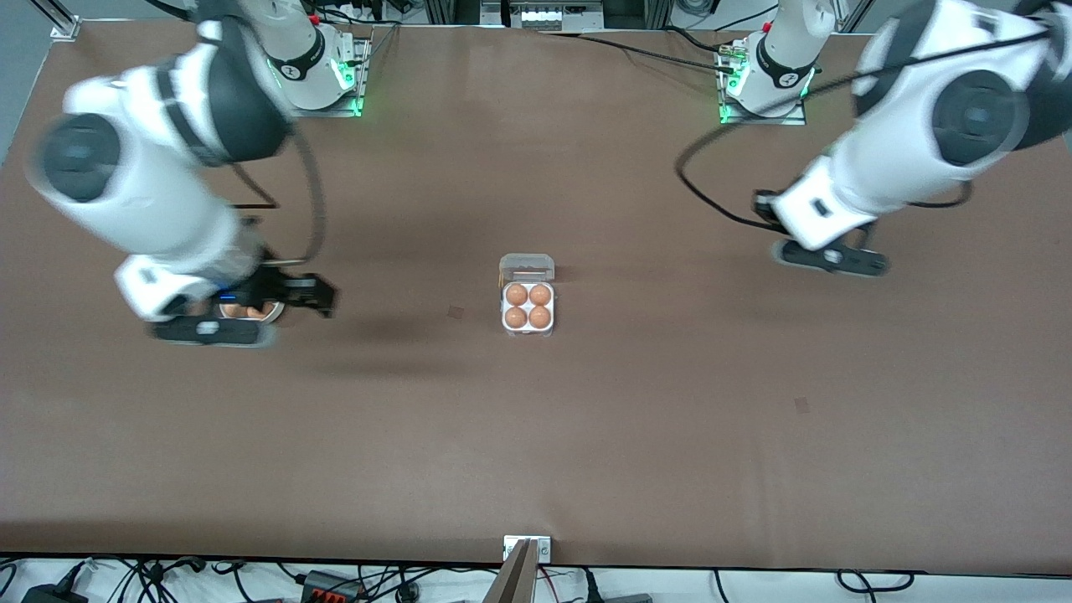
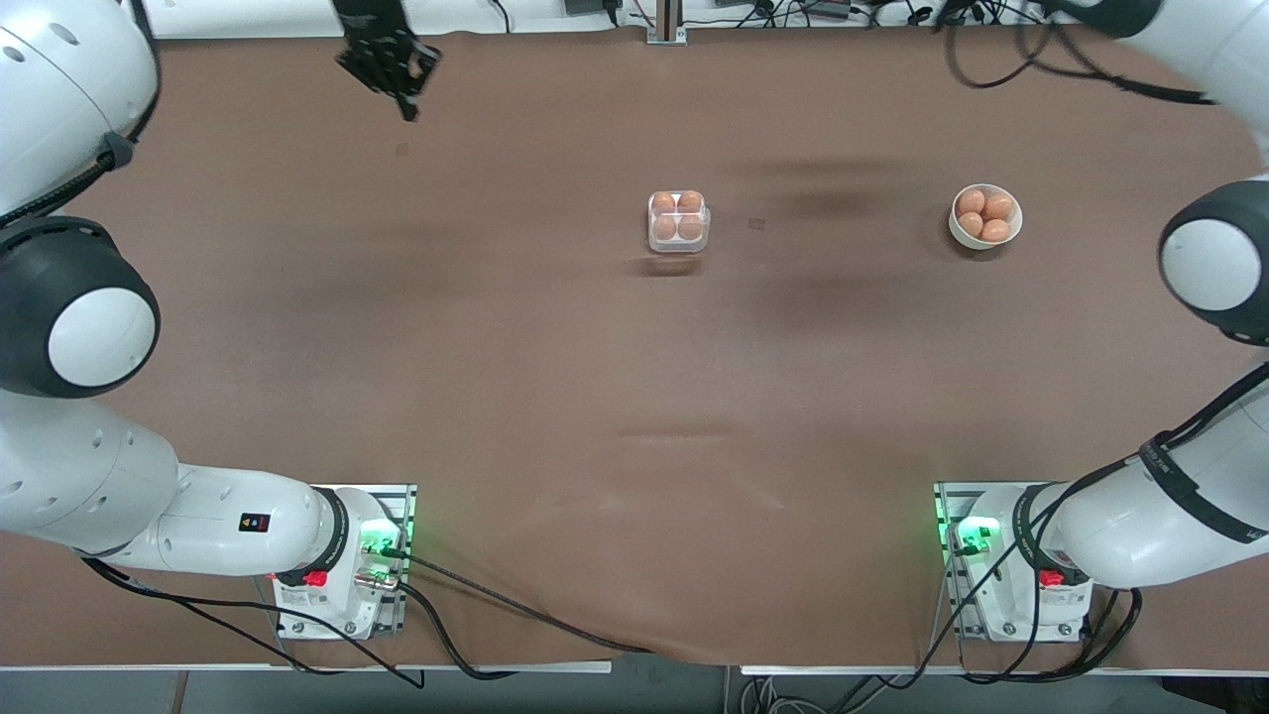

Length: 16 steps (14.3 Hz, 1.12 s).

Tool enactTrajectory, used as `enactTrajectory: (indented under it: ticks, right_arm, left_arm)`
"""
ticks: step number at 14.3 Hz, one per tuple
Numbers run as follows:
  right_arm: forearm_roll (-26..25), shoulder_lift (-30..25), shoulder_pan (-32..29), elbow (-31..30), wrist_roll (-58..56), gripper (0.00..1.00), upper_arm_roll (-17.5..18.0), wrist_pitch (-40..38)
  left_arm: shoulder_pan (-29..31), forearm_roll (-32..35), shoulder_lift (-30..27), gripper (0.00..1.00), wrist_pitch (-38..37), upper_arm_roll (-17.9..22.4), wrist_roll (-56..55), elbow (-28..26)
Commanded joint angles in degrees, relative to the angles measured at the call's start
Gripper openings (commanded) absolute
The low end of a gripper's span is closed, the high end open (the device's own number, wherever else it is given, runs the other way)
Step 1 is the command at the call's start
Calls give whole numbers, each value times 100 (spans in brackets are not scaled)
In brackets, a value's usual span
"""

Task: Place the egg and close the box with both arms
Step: 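Retract the right arm to rest while the left gripper reaches the carton, then press the carton lid down shut with the left gripper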

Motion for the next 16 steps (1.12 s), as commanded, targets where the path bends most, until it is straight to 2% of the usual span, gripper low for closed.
enactTrajectory:
  ticks: [1, 3, 4, 6, 7, 9, 11, 13, 14, 16]
  right_arm:
    - [0, -193, -521, -167, -416, 100, 80, -50]
    - [0, -193, -820, -167, -741, 100, 54, -77]
    - [26, -202, -865, -158, -821, 100, -16, -77]
    - [70, -272, -918, -158, -996, 100, -340, -199]
    - [88, -281, -1040, -123, -1171, 100, -394, -409]
    - [88, -298, -1383, 393, -1724, 100, -333, -1032]
    - [18, -350, -1393, 510, -1771, 100, -359, -1455]
    - [9, -727, -1384, 144, -1736, 100, -359, -1562]
    - [0, -1025, -1384, -294, -1727, 100, -368, -1449]
    - [-26, -1727, -1384, -1452, -1762, 100, -368, -697]
  left_arm:
    - [5, 9, -110, 1, 149, -617, -615, -353]
    - [-4, 9, -127, 1, 447, -985, -940, -607]
    - [-4, 105, -127, 1, 736, -1423, -1299, -792]
    - [-13, 114, -101, 1, 1438, -1856, -2055, -1178]
    - [-82, 114, -75, 1, 1825, -1988, -2276, -1372]
    - [-468, 114, 83, 1, 2747, -2033, -2820, -1785]
    - [-732, 254, 442, 1, 3574, -2033, -3069, -1910]
    - [-873, 1007, 898, 1, 3927, -2033, -3244, -1892]
    - [-1092, 1307, 1232, 1, 4242, -2033, -3532, -1866]
    - [-1269, 1851, 1672, 1, 4910, -2007, -4182, -1857]
